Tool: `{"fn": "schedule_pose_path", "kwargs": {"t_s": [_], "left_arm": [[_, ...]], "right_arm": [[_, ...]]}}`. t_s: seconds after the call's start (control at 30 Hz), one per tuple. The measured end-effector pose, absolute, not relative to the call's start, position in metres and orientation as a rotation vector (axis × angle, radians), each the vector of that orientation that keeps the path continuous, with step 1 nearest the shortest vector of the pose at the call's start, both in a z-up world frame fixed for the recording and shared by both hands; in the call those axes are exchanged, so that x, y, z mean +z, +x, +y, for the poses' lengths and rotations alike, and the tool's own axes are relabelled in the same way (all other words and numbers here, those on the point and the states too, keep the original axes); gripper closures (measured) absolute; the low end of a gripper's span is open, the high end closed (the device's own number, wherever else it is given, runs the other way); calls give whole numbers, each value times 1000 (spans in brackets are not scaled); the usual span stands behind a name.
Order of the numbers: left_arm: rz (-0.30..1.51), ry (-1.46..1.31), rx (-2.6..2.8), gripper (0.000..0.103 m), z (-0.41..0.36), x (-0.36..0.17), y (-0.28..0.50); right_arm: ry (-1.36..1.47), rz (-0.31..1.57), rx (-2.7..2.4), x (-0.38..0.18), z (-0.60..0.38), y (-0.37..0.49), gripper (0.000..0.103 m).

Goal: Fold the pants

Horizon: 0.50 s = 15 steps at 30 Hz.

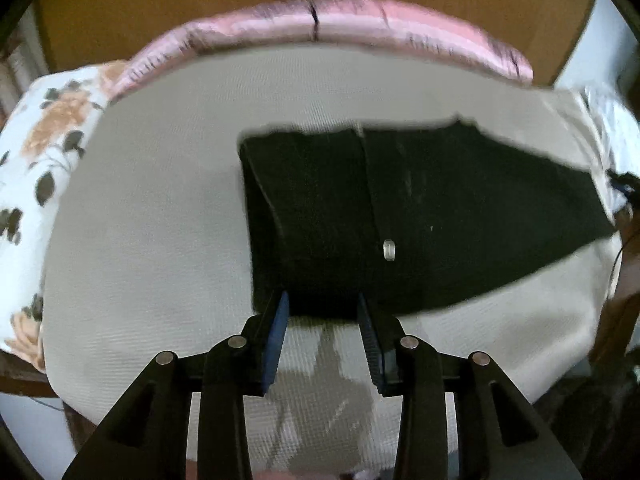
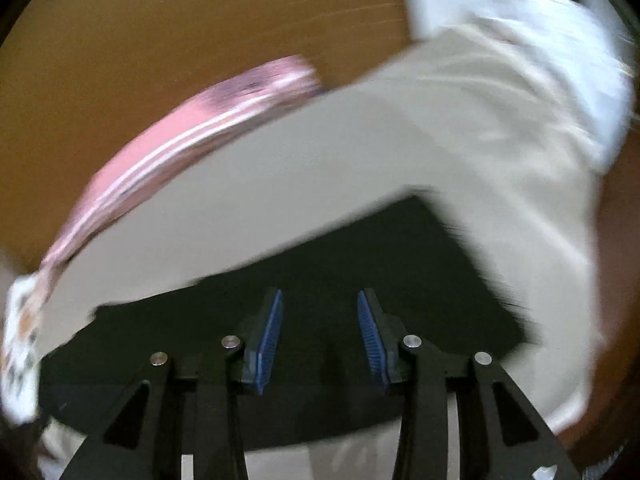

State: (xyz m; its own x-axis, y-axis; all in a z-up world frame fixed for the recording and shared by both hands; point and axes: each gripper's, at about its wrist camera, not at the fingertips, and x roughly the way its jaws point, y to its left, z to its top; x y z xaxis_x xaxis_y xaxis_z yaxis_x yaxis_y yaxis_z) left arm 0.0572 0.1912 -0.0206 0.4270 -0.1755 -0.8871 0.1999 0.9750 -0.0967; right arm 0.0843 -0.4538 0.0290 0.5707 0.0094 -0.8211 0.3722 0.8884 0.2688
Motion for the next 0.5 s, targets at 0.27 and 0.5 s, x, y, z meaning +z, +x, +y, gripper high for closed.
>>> {"fn": "schedule_pose_path", "kwargs": {"t_s": [0.27, 0.5], "left_arm": [[978, -88, -265, 66, 180, -8, 87], [1077, -99, -286, 66, 159, -54, 111]], "right_arm": [[265, 1111, 225, -3, -291, 215, 66], [254, 1231, 489, -27, -189, 280, 66]]}}
